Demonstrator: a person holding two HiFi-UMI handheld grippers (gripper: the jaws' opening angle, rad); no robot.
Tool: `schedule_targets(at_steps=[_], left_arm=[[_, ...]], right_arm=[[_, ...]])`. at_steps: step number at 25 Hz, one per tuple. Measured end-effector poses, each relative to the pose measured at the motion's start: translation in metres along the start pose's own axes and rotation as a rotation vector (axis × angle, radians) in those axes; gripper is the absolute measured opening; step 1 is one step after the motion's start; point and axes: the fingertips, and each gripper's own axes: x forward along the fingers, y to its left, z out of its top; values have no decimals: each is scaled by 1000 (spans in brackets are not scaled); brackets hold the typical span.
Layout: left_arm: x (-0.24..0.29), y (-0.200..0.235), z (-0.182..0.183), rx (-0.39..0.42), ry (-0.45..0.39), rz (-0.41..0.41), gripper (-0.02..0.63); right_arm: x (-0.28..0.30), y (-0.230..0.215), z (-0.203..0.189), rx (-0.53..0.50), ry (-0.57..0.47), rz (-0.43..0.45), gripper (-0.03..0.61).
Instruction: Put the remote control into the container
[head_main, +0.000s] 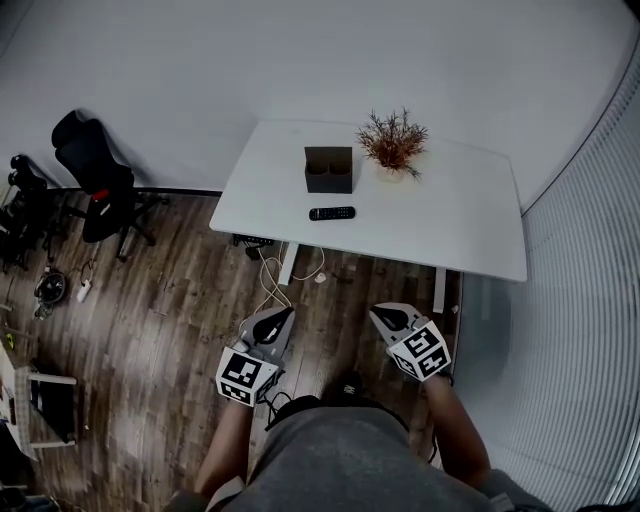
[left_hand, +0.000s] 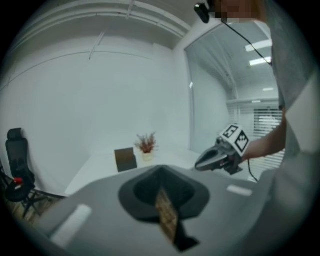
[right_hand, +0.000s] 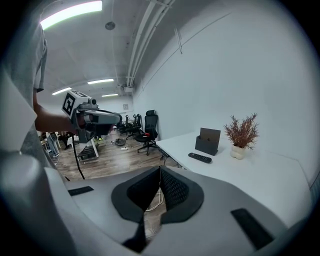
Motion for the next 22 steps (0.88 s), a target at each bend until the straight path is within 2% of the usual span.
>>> schedule_targets(at_steps=[13, 22], left_arm=[[30, -7, 11, 22, -7, -18, 0], [51, 28, 1, -11, -12, -26, 0]], right_arm=[[4, -23, 0, -4, -2, 8, 17], [27, -40, 3, -4, 34, -13, 17]])
